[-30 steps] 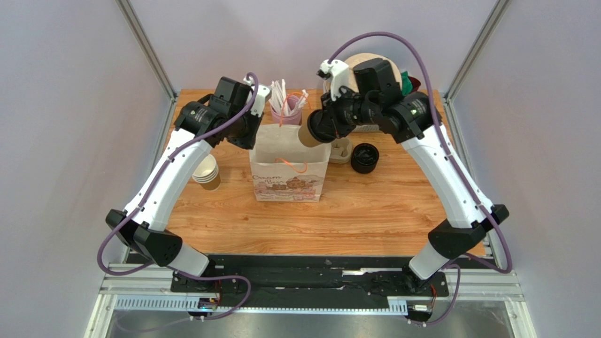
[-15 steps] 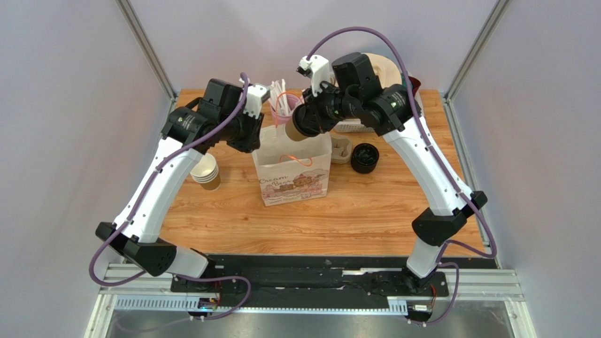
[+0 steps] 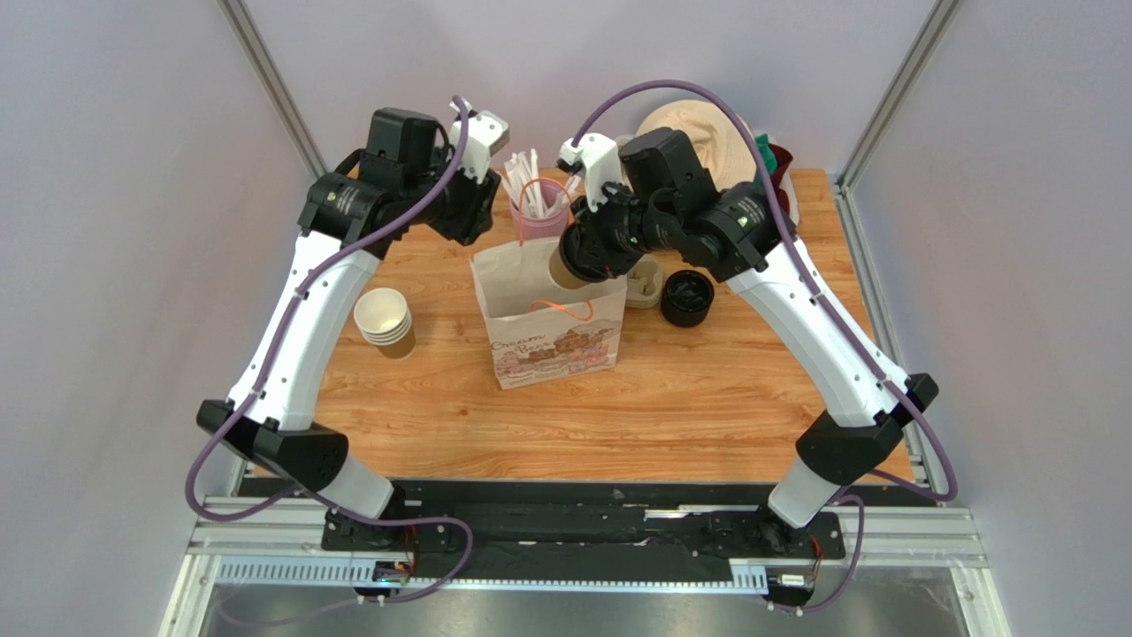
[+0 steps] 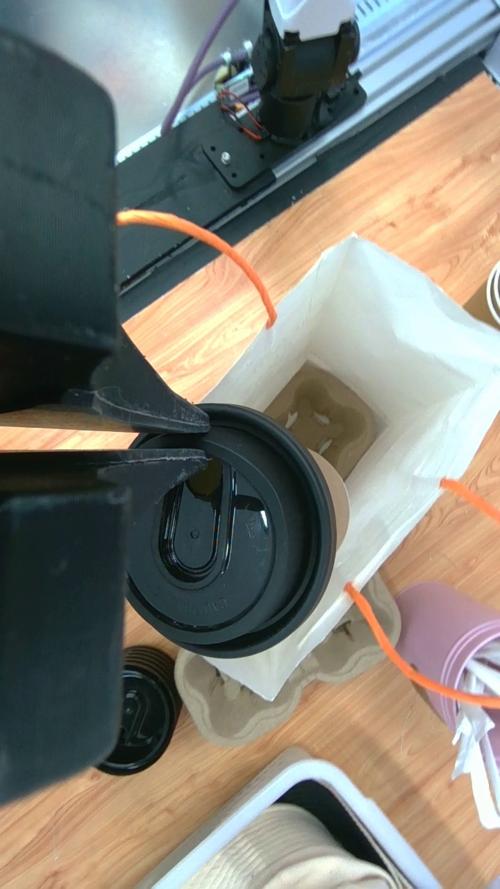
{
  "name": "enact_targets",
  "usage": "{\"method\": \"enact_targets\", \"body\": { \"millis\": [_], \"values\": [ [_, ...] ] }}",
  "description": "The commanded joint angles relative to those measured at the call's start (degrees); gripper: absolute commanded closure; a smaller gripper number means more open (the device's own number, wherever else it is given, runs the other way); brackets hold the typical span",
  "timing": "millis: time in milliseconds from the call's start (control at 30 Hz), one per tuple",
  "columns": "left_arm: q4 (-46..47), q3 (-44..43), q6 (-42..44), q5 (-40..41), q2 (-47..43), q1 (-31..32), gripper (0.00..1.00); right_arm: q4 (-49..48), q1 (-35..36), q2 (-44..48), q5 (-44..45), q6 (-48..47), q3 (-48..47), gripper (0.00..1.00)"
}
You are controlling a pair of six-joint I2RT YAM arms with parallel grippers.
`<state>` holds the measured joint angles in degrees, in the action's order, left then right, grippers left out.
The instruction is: Pack the takeout coffee
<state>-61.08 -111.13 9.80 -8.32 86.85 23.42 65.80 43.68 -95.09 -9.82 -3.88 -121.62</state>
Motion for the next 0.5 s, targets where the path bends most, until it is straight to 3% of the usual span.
{"method": "enact_targets", "body": {
  "millis": [0, 267, 467],
  "values": [
    [1.41, -2.86, 7.94, -10.66, 3.32, -0.39, 0.52, -2.17, -0.09, 0.53, 4.02, 0.98, 0.77, 1.00],
    [-1.32, -3.30, 12.52, -17.17, 6.75, -0.39, 0.52, -2.26, 0.00, -2.91, 5.96, 3.44, -1.16, 1.00],
    [-1.15, -1.81, 15.06, -15.68, 7.28, -0.39, 0.53, -2.34, 0.26, -4.31, 5.78, 5.28, -0.02, 1.00]
  ]
}}
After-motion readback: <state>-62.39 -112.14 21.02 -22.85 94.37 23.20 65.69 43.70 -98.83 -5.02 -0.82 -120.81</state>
